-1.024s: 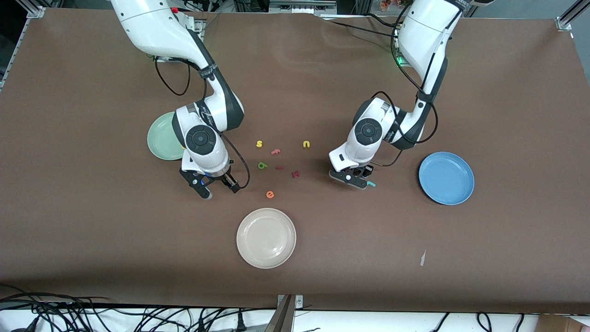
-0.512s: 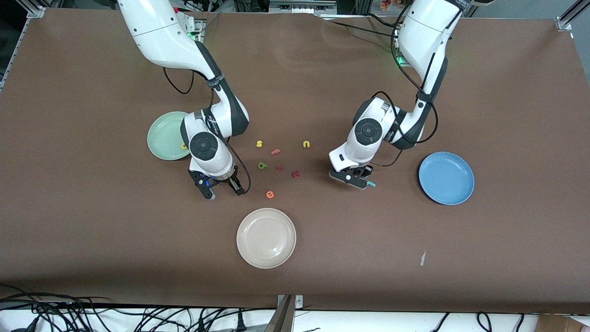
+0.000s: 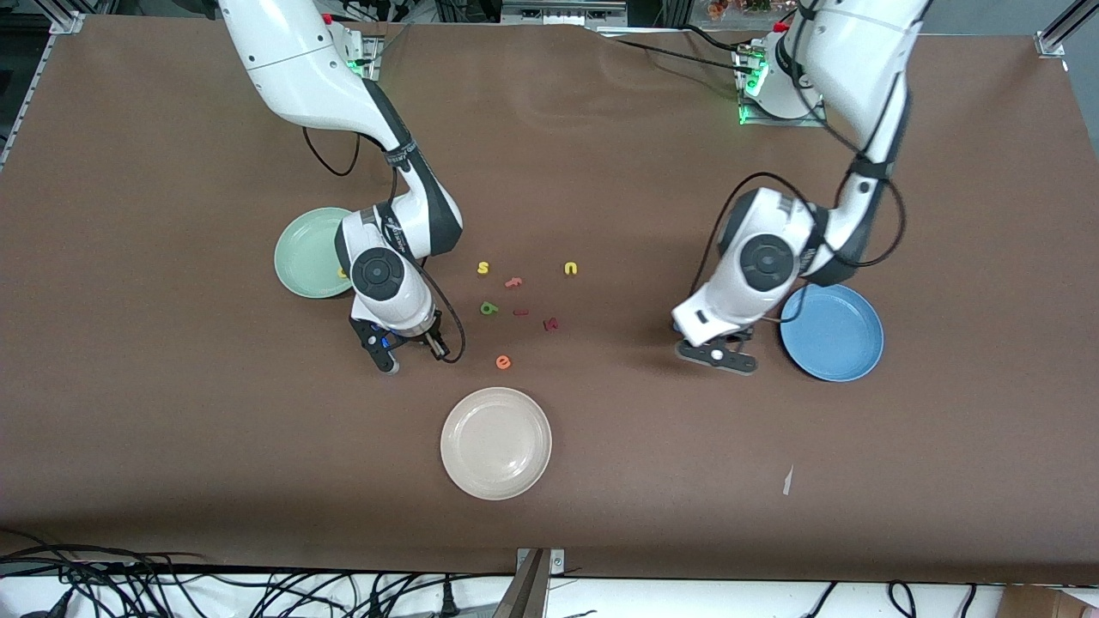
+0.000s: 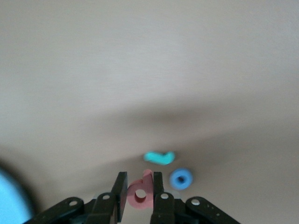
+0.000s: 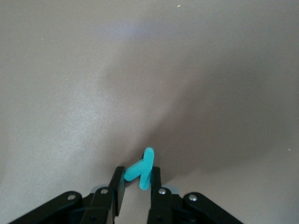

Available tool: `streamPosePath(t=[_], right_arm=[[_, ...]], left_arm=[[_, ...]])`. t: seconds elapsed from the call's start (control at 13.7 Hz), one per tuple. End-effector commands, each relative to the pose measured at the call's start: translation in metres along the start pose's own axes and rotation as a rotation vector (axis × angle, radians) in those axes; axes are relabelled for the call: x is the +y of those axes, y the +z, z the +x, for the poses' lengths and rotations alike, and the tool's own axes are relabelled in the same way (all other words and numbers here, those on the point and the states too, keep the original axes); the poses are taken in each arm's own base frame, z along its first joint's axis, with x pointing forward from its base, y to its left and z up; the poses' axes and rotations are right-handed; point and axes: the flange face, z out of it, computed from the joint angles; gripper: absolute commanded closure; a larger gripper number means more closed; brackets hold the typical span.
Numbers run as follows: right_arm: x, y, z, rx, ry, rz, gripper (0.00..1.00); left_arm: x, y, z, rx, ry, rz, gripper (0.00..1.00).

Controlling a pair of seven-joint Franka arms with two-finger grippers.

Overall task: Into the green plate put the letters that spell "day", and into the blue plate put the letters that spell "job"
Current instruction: 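Place the Y on the green plate and the d on the blue plate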

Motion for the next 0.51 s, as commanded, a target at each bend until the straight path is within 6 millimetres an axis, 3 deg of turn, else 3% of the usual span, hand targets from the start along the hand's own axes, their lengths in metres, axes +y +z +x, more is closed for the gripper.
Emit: streamPosePath(t=[0.0,0.07,0.29,0.44], right_arm=[[-0.007,-0.005,0.002,-0.01,0.003,0.007,0.83],[-0.007,-0.019,0.005,-0.012,-0.002,0.006,0.83],[0.006,-0.061,0.025,-0.046,-0.083,-0.073,0.83],[0.027,-0.084,0.042,-0.086,-0.149,-0.172,0.83]], left_arm=[[-0.026,-0.03,-0.013,-0.028,0.034,0.018,0.78],[-0.044,-0.033,-0.015,-0.041,0.055,0.016,0.77],[-0.124,-0.018,-0.028,-0.084,0.157,-0.003,0.75],[-0.148,-0.014,-0.036,-0.098,0.188,-0.012,0.75]])
